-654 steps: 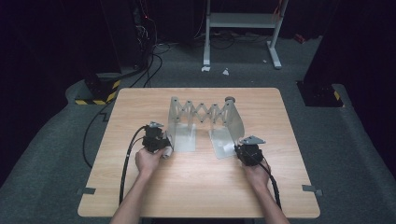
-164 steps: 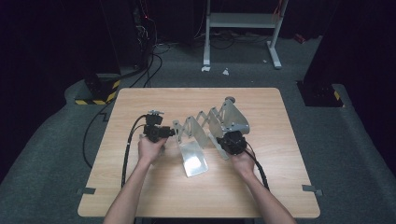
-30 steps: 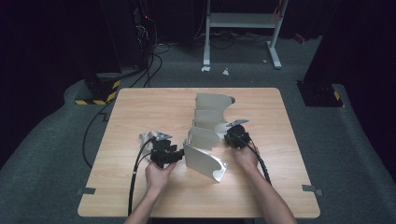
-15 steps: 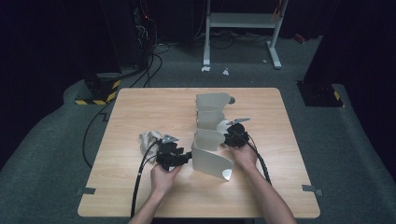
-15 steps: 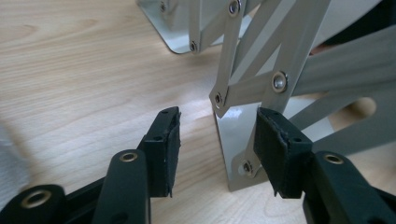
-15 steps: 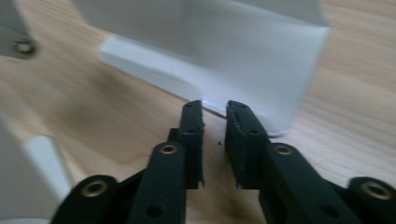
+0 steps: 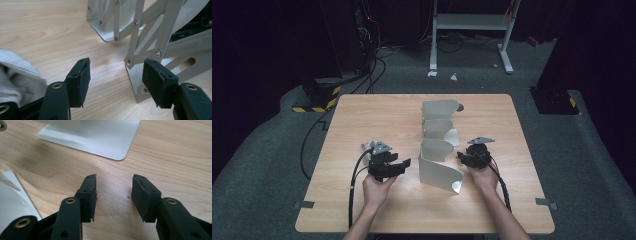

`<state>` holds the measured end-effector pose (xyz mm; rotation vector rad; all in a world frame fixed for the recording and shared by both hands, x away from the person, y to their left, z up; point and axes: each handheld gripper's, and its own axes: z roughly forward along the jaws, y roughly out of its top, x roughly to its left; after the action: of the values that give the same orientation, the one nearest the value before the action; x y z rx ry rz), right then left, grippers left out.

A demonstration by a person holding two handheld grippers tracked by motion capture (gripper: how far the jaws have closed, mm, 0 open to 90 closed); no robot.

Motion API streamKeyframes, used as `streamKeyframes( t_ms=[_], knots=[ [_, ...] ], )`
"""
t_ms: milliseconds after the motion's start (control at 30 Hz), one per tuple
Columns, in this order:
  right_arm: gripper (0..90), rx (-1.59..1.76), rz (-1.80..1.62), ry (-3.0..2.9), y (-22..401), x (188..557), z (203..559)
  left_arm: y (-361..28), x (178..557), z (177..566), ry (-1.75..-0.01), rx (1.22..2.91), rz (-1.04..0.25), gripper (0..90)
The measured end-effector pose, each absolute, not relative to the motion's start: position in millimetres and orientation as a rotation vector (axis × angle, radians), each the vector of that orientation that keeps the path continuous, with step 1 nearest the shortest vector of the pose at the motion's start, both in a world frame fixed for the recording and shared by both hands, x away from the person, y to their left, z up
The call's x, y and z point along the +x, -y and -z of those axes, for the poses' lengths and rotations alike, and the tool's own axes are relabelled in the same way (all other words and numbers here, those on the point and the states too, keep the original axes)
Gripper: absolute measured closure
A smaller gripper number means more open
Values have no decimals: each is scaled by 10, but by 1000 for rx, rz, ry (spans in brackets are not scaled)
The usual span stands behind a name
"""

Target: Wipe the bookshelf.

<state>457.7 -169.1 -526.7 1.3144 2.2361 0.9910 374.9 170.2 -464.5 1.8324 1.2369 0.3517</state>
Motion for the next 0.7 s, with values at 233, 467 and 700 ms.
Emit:
streamKeyframes(
  t_ms=[233, 467, 700],
  knots=[
    [501, 1253, -961, -2214, 1645, 4518, 5302, -1870, 3834, 4577, -1284, 1866, -425, 400],
    [490, 1248, -962, -2219, 1644, 4516, 5302, -2055, 3855, 4509, -1317, 1874, -497, 397],
    [473, 1250, -959, -2218, 1644, 4516, 5302, -2306, 3898, 4490, -1402, 1806, -447, 340]
  ],
)
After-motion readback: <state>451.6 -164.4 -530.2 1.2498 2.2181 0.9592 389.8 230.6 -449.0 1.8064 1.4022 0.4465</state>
